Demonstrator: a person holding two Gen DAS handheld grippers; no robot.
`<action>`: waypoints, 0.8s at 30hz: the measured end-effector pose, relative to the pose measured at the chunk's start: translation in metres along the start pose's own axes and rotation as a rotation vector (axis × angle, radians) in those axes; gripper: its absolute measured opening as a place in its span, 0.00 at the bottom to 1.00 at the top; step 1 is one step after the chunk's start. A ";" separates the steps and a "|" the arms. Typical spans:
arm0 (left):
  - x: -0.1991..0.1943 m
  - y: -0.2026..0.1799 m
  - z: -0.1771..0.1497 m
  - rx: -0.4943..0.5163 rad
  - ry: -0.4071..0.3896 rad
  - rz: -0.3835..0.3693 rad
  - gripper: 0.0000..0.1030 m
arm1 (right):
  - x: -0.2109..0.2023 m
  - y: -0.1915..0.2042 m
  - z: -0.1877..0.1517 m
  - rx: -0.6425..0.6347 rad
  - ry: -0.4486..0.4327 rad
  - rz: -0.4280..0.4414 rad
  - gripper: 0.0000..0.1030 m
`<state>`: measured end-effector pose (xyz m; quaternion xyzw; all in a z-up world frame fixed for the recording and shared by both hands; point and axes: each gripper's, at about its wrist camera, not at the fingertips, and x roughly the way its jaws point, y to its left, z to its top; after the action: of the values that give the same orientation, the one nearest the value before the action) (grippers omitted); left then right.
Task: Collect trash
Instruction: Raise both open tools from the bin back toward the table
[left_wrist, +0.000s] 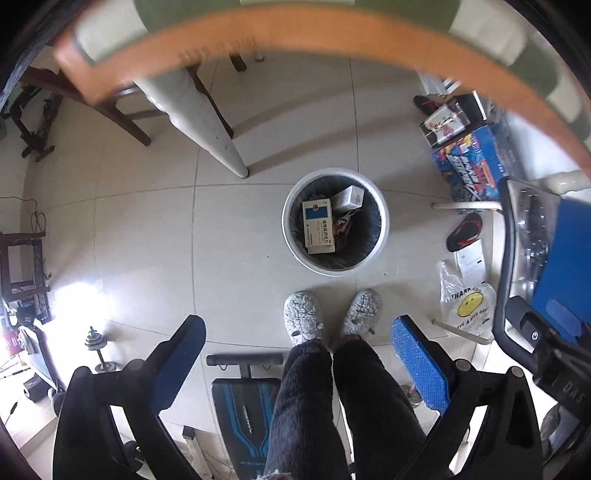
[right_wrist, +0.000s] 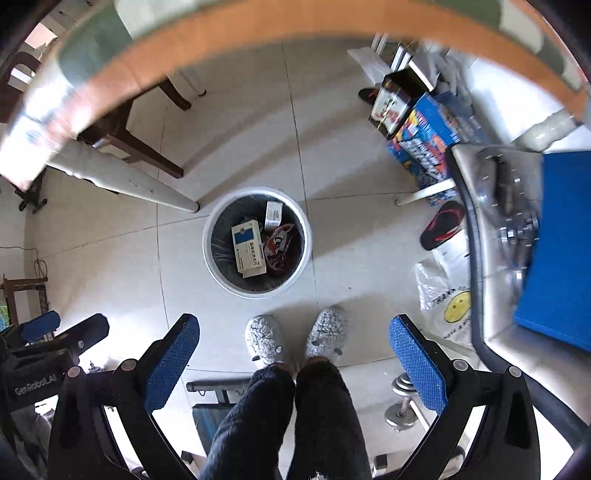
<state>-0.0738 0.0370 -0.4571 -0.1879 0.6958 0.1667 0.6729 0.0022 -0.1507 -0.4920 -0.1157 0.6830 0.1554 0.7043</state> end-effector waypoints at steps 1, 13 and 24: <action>-0.011 0.000 -0.001 0.004 -0.008 -0.004 1.00 | -0.012 0.000 0.000 0.004 -0.002 0.000 1.00; -0.162 -0.008 0.027 0.041 -0.231 -0.022 1.00 | -0.169 0.008 0.013 0.046 -0.081 0.092 1.00; -0.246 -0.051 0.189 0.045 -0.469 0.129 1.00 | -0.263 -0.023 0.152 0.147 -0.233 0.161 1.00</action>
<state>0.1222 0.0936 -0.2179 -0.0844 0.5347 0.2328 0.8080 0.1472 -0.1308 -0.2250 0.0101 0.6132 0.1734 0.7706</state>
